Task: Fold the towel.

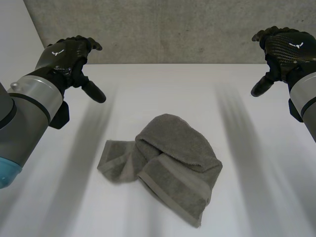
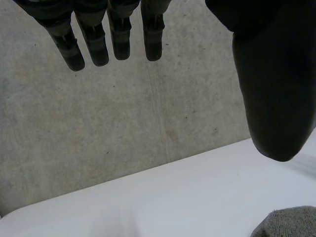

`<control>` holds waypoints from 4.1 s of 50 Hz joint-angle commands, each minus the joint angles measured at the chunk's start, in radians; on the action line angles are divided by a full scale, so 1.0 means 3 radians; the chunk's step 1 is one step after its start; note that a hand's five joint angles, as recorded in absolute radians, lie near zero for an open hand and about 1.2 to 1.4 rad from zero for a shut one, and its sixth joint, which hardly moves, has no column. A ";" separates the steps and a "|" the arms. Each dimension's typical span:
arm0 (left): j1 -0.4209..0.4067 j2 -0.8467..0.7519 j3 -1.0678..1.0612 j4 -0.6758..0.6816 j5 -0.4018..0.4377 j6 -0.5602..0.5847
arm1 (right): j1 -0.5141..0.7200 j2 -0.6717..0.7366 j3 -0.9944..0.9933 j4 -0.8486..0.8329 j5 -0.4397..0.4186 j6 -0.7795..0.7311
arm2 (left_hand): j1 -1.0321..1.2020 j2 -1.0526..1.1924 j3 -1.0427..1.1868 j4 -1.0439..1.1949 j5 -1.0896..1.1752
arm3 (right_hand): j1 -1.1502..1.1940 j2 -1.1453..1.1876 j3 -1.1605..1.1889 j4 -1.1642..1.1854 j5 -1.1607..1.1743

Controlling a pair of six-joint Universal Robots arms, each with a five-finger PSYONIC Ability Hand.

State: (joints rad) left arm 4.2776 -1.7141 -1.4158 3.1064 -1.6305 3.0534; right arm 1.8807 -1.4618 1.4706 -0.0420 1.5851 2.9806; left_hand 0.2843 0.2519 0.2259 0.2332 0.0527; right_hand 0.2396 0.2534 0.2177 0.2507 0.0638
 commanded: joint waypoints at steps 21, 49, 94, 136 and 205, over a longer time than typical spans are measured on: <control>-0.0151 -0.0581 -0.0062 0.0240 0.0496 0.0079 | -0.0041 0.0459 0.0155 0.0416 -0.0543 -0.0036 | -0.0285 -0.0177 -0.0171 -0.0196 -0.0095 | -0.0217 -0.0263 -0.0144 -0.0254 -0.0213; -0.0560 -0.1394 -0.0005 0.0164 0.0588 0.0872 | 0.0240 0.1207 0.0273 -0.0002 -0.0871 0.0430 | 0.3707 0.3814 -0.0171 -0.0196 0.3897 | 0.3856 0.3810 -0.0144 -0.0254 0.3860; -0.0795 -0.0402 -0.1069 0.0700 0.0225 0.0381 | 0.0005 0.0613 0.0641 0.0217 -0.1367 -0.1381 | -0.0197 -0.0089 -0.0171 -0.0196 -0.0007 | 0.0013 -0.0033 -0.0144 -0.0254 0.0017; -0.0141 -0.1445 -0.0072 0.0214 0.1140 0.0918 | -0.0108 0.0843 0.1055 0.0017 -0.1489 -0.0869 | 0.3600 0.3708 -0.0171 -0.0196 0.3790 | 0.3792 0.3746 -0.0144 -0.0254 0.3796; 0.0171 -0.0031 0.0753 0.1423 0.0613 0.0959 | -0.0036 0.0409 -0.1916 -0.0243 -0.1014 0.0071 | 0.3707 0.3814 -0.0171 -0.0196 0.3897 | 0.3856 0.3810 -0.0144 -0.0254 0.3860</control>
State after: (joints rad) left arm 4.3204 -1.9672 -1.1581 3.2586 -1.4162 3.3527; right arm 1.8823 -1.2426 1.1354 0.0782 1.1115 2.7823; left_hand 1.2948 1.2951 0.2259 0.2332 1.1377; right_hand 1.3089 1.2941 0.2177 0.2507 1.1439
